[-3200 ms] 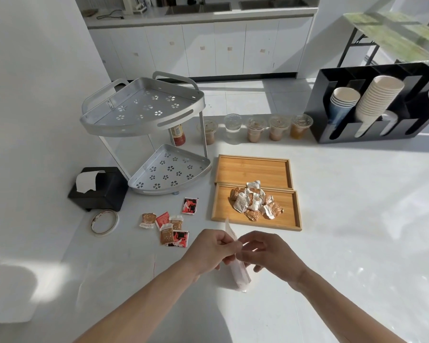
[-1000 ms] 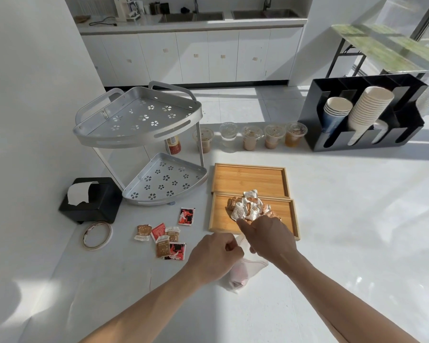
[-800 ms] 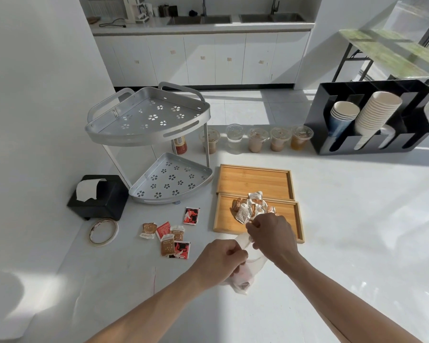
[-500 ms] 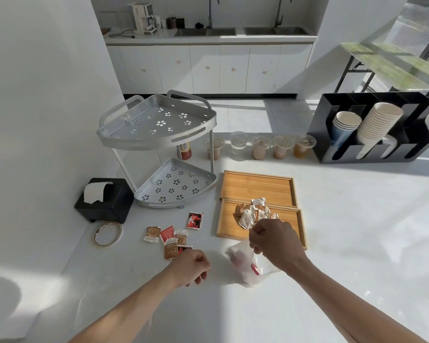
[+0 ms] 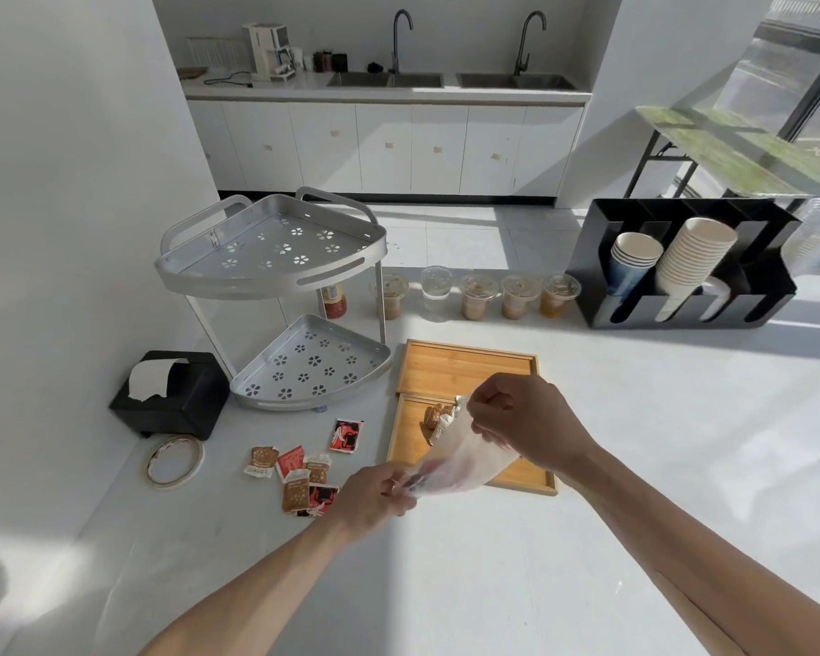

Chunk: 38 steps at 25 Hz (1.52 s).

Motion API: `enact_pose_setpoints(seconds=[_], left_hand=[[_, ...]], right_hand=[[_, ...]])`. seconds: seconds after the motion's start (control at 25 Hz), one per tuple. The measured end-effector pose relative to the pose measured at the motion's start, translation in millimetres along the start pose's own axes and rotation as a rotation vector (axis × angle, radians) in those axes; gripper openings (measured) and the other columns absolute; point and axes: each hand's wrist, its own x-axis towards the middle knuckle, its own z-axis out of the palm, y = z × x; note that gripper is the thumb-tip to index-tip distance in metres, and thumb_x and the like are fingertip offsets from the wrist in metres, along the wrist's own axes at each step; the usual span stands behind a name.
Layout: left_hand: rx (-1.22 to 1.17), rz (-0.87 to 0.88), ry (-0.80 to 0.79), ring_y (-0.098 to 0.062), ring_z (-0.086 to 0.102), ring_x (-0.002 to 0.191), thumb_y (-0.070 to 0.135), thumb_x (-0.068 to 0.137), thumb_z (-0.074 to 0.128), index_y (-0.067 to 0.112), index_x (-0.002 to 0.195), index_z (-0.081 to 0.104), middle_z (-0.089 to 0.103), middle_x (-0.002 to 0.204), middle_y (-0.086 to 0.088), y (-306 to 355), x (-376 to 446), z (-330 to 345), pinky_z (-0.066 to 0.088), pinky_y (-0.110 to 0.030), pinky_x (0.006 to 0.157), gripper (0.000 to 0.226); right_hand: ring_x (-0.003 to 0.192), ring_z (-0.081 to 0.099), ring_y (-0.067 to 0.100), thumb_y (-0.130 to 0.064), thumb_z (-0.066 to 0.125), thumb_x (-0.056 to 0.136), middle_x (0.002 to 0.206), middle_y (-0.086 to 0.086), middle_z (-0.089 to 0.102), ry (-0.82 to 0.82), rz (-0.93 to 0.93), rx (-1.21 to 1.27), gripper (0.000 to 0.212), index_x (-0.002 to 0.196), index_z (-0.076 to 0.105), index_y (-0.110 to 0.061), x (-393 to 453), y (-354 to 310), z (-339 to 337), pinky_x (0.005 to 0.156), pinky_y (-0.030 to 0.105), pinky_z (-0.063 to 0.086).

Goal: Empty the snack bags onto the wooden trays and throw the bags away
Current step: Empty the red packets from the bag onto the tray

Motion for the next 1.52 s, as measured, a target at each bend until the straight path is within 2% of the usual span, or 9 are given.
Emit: enact_pose_setpoints(seconds=[0.08,0.16,0.4,0.64,0.88,1.08,1.16,1.32,1.52], left_hand=[[-0.033,0.02,0.124,-0.006,0.069,0.067,0.016,0.087,0.069,0.02,0.092,0.069,0.078,0.088,-0.004,10.1,4.4,8.9,0.045,-0.011,0.057,0.006],[-0.079,0.02,0.185,-0.008,0.069,0.065,0.018,0.088,0.068,0.016,0.081,0.068,0.078,0.084,-0.005,17.0,9.3,12.8,0.044,-0.01,0.052,0.007],[-0.171,-0.02,0.331,-0.012,0.066,0.069,0.018,0.091,0.065,0.012,0.084,0.068,0.074,0.082,-0.012,42.6,23.2,-1.4,0.048,-0.023,0.054,0.009],[-0.235,-0.051,0.449,-0.022,0.074,0.083,0.011,0.094,0.059,0.007,0.095,0.059,0.071,0.099,-0.009,77.1,66.4,-54.5,0.059,-0.032,0.058,0.005],[0.154,-0.052,0.554,-0.025,0.072,0.082,0.015,0.093,0.06,0.011,0.096,0.06,0.069,0.099,-0.009,98.4,133.6,-89.2,0.062,-0.044,0.07,0.005],[0.467,-0.018,0.573,-0.022,0.063,0.075,0.015,0.095,0.054,0.012,0.093,0.06,0.07,0.092,-0.011,114.0,170.8,-86.4,0.052,-0.035,0.061,0.007],[0.563,0.041,0.593,-0.025,0.064,0.075,0.016,0.095,0.054,0.013,0.092,0.06,0.071,0.087,-0.01,118.9,179.9,-86.6,0.054,-0.038,0.062,0.008],[0.632,0.209,0.558,-0.026,0.064,0.067,0.013,0.094,0.054,0.012,0.091,0.058,0.067,0.075,-0.007,128.5,192.6,-86.5,0.051,-0.038,0.056,0.004],[0.58,0.276,0.533,-0.027,0.064,0.079,0.011,0.094,0.052,0.011,0.099,0.06,0.069,0.09,-0.008,141.4,201.2,-91.5,0.053,-0.039,0.068,0.009]], right_hand=[[0.051,0.058,0.007,-0.016,0.059,0.08,0.064,0.002,0.073,-0.005,0.011,0.057,0.014,0.07,0.068,-0.02,6.8,8.1,-9.4,0.057,0.029,0.051],[0.052,0.057,0.007,-0.015,0.061,0.078,0.063,-0.001,0.071,-0.001,0.021,0.088,0.011,0.072,0.068,-0.021,16.2,18.9,-18.7,0.057,0.026,0.048],[0.058,0.058,0.011,-0.014,0.065,0.077,0.065,-0.001,0.069,0.018,0.123,0.153,0.009,0.071,0.071,-0.013,60.7,58.4,-40.7,0.059,0.028,0.046],[0.072,0.063,0.021,-0.016,0.062,0.089,0.078,0.013,0.069,0.004,0.29,0.369,0.02,0.09,0.07,0.003,132.1,88.1,-47.7,0.068,0.031,0.05],[0.073,0.065,0.019,-0.021,0.062,0.093,0.082,0.006,0.069,-0.02,0.414,0.55,0.018,0.098,0.068,-0.005,188.9,112.6,-31.7,0.074,0.034,0.05],[0.073,0.063,0.019,-0.021,0.063,0.092,0.088,0.007,0.071,-0.012,0.516,0.493,0.013,0.09,0.067,-0.009,221.4,138.9,-14.6,0.07,0.033,0.048],[0.077,0.064,0.021,-0.02,0.063,0.092,0.091,0.008,0.072,-0.007,0.578,0.503,0.015,0.094,0.069,-0.007,230.3,149.0,-8.5,0.07,0.033,0.048],[0.08,0.064,0.023,-0.018,0.062,0.092,0.091,0.009,0.071,-0.023,0.671,0.537,0.019,0.099,0.069,-0.002,240.1,165.0,3.9,0.071,0.034,0.049],[0.082,0.064,0.024,-0.02,0.064,0.091,0.089,0.008,0.07,-0.015,0.709,0.578,0.018,0.095,0.069,-0.003,239.6,173.4,12.0,0.068,0.032,0.051]])
